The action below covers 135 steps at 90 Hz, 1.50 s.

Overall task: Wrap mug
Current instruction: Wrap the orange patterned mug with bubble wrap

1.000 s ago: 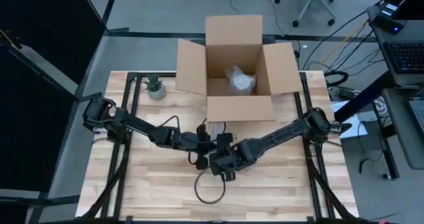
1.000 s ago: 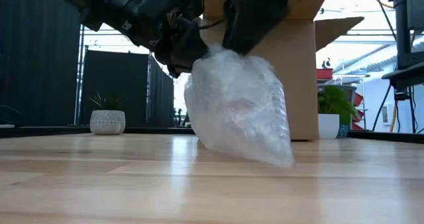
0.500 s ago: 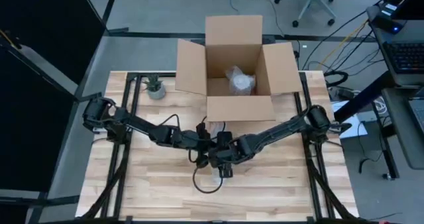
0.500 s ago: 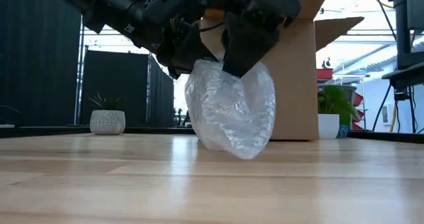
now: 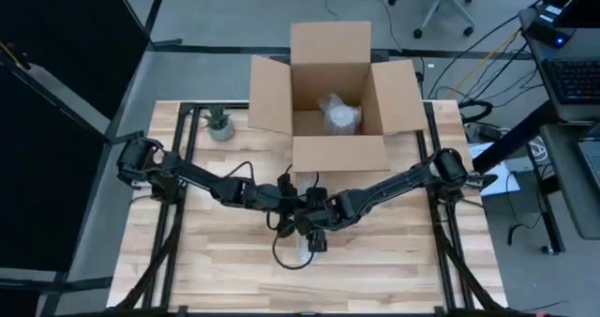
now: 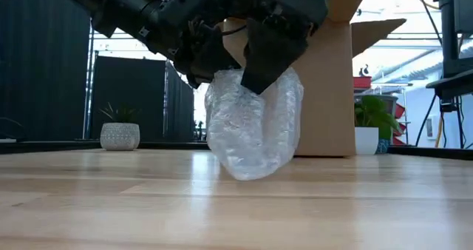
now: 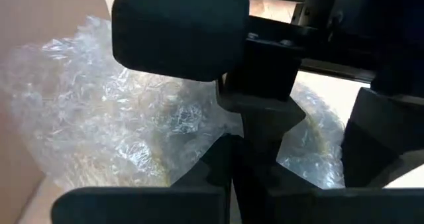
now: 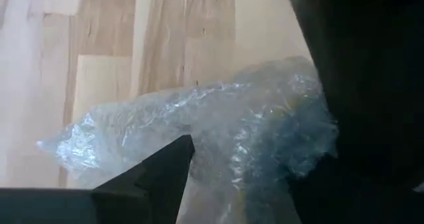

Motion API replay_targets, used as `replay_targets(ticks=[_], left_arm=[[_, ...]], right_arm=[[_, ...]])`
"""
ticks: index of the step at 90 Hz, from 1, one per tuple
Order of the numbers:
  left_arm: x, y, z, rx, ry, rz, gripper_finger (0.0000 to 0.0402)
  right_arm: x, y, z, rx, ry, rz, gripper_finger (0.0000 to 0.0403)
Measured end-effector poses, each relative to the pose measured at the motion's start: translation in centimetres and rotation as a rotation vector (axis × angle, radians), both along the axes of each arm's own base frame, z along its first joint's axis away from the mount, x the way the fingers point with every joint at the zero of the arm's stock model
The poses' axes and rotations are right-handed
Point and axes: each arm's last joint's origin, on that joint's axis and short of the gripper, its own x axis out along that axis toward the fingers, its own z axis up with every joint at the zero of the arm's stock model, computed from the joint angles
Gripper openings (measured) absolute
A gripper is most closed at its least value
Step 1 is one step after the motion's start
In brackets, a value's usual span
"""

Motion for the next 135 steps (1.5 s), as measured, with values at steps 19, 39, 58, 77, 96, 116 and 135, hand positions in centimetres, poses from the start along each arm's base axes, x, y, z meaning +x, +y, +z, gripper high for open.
replay_targets(ticks=[19, 39, 58, 77, 96, 116, 135], left_arm=[[0.0, 0.0, 0.0, 0.000, 0.000, 0.000, 0.0000], [0.0, 0.0, 0.0, 0.005, 0.003, -0.003, 0.0000], [0.0, -0.1, 0.0, -0.012, -0.002, -0.007, 0.0000], [0.0, -0.1, 0.0, -0.012, -0.003, -0.007, 0.0000], [0.0, -0.1, 0.0, -0.012, -0.003, -0.006, 0.0000], [0.0, 0.0, 0.0, -0.010, -0.001, 0.002, 0.0000], [-0.7, -0.2, 1.8, -0.073, -0.031, -0.004, 0.0000]], right_arm=[[0.0, 0.1, 0.0, 0.031, -0.002, -0.023, 0.0238], [0.5, 0.0, 1.7, 0.082, 0.014, -0.018, 0.0282], [0.6, 0.0, 5.7, 0.050, 0.072, 0.022, 0.0289], [0.1, -0.1, 7.9, 0.021, 0.114, 0.016, 0.0284], [-0.2, 0.4, 6.9, 0.013, 0.113, 0.019, 0.0284], [-0.6, 0.4, 1.0, -0.021, 0.053, -0.031, 0.0283], [-0.9, 0.4, -0.6, -0.008, 0.019, -0.053, 0.0283]])
